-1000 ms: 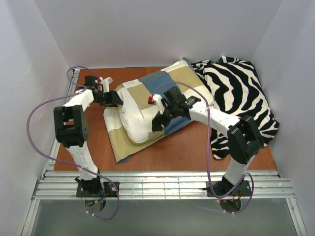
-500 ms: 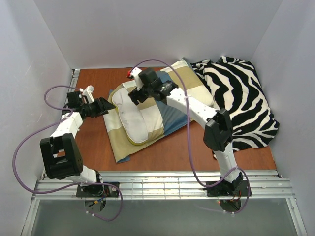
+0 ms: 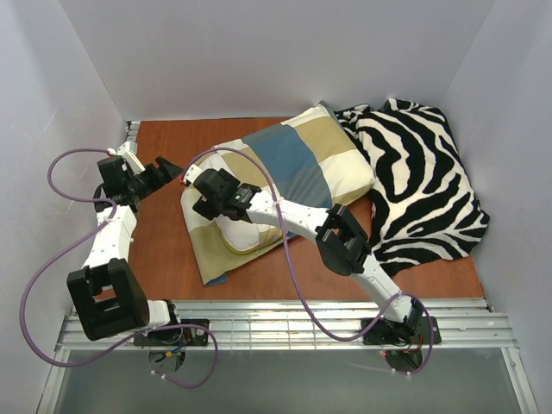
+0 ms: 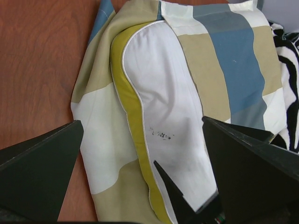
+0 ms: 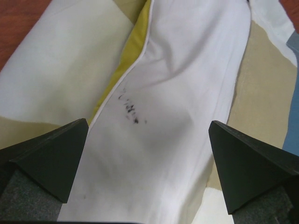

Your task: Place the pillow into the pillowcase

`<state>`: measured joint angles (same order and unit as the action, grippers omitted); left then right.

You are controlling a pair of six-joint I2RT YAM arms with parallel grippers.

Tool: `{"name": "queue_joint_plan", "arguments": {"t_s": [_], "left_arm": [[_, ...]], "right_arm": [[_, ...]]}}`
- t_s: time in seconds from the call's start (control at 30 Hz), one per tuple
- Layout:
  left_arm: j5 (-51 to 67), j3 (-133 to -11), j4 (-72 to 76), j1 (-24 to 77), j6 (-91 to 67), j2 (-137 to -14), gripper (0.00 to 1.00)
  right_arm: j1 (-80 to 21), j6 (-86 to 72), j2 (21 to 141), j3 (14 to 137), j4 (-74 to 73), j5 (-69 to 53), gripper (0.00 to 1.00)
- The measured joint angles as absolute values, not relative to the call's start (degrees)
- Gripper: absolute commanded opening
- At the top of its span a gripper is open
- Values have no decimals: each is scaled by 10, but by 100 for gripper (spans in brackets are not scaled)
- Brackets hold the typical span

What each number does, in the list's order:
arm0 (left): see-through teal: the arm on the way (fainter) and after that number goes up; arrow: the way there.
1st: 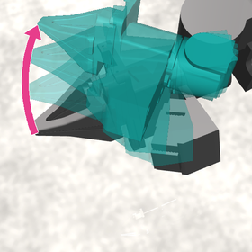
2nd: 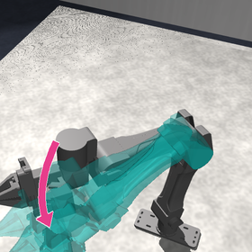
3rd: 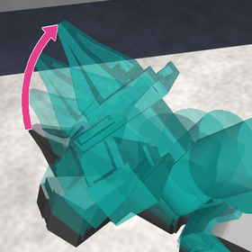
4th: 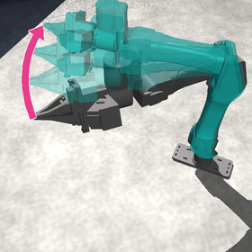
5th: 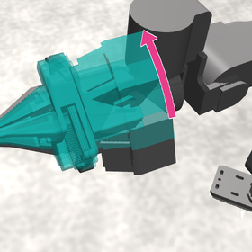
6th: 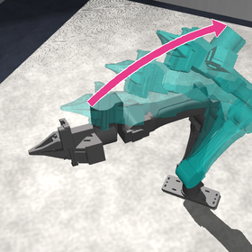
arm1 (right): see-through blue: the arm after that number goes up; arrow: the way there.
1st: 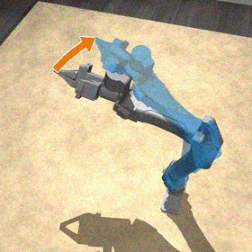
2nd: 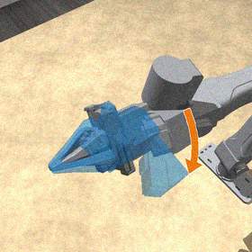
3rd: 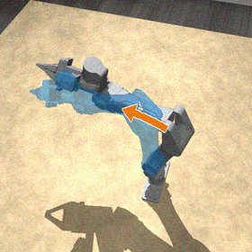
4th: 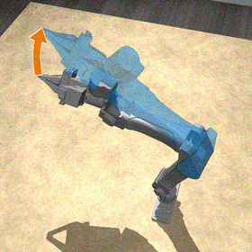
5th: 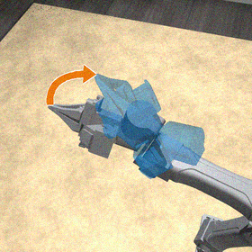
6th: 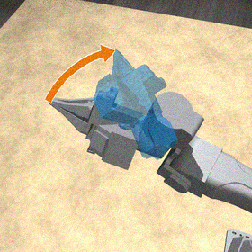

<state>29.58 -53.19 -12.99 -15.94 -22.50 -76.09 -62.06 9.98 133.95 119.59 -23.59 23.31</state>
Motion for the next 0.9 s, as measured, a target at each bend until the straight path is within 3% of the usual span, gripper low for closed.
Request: {"name": "queue_joint_plan", "arguments": {"t_s": [0.43,0.47,0.57,0.6,0.63,0.9], "left_arm": [[258,-482,-116,-171,-224,-706,98],[255,-481,-116,-172,-225,-705,98],[244,-481,-116,-173,-226,-704,98],[244,-481,-118,-173,-226,-704,97],[244,-481,-119,-173,-226,-704,96],[265,-473,-127,-175,-209,-717,81]], "right_arm": [[-606,81,1429,1226,-193,268,99],[-605,75,1432,1226,-193,263,95],[-596,56,1433,1221,-194,232,36],[-592,50,1433,1220,-196,222,7],[-587,45,1433,1219,-196,211,1],[-530,6,1395,1229,-241,33,1]]}}
